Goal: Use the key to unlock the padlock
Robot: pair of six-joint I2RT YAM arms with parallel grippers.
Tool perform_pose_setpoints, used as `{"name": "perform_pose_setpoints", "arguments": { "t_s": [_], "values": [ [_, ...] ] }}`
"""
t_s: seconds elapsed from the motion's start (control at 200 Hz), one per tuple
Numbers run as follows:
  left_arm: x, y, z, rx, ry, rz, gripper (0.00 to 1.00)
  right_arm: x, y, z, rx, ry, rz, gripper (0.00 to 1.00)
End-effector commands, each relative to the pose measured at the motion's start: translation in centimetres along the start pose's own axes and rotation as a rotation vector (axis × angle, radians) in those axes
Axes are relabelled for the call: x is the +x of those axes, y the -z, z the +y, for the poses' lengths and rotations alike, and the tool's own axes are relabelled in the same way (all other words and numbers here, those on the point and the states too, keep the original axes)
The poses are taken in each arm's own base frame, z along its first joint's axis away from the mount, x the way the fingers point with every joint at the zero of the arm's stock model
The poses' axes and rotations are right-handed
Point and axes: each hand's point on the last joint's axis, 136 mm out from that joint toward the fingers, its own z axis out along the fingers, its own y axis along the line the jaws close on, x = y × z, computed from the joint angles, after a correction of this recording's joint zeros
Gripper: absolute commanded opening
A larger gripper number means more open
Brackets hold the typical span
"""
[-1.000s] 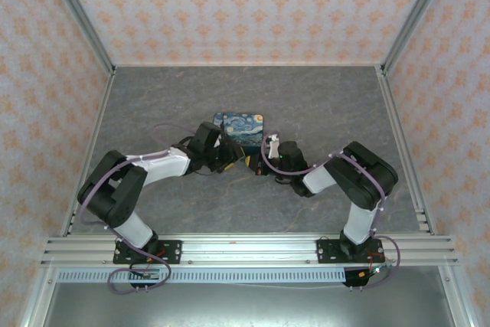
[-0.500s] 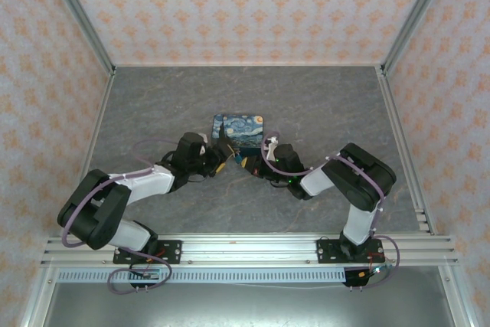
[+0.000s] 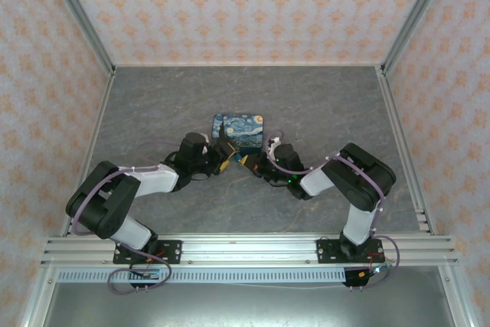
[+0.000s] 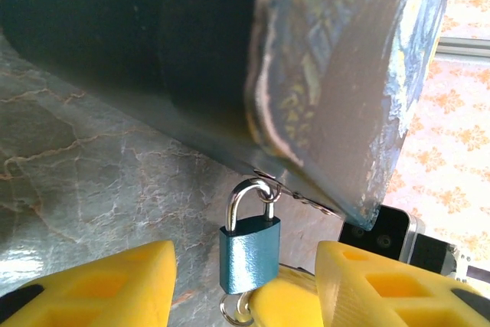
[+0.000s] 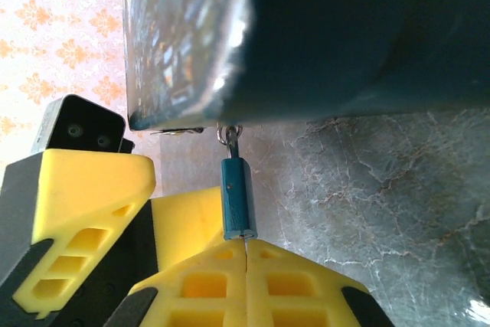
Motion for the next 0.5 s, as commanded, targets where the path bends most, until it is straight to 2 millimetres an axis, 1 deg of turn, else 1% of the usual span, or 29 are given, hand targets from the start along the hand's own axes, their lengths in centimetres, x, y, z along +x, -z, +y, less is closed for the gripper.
{"name": "perform_pose_setpoints", "arguments": {
  "t_s": [0.0, 0.265, 0.495],
  "values": [
    [0.0, -0.4, -1.0, 0.037, -0.009, -0.005, 0.5, -0.8, -0.4, 2.4, -0.071, -0.027, -0.024, 0.0],
    [0.7, -1.5, -1.2, 0.036, -0.01, 0.015, 0.46, -0.8, -0.5, 2.7, -0.076, -0.053, -0.018, 0.0],
    [0.6, -2.0, -1.5, 0.042, -0.004, 0.008, 0.39, -0.7, -0.5, 2.8, -0.076, -0.06, -0.014, 0.0]
  ]
}}
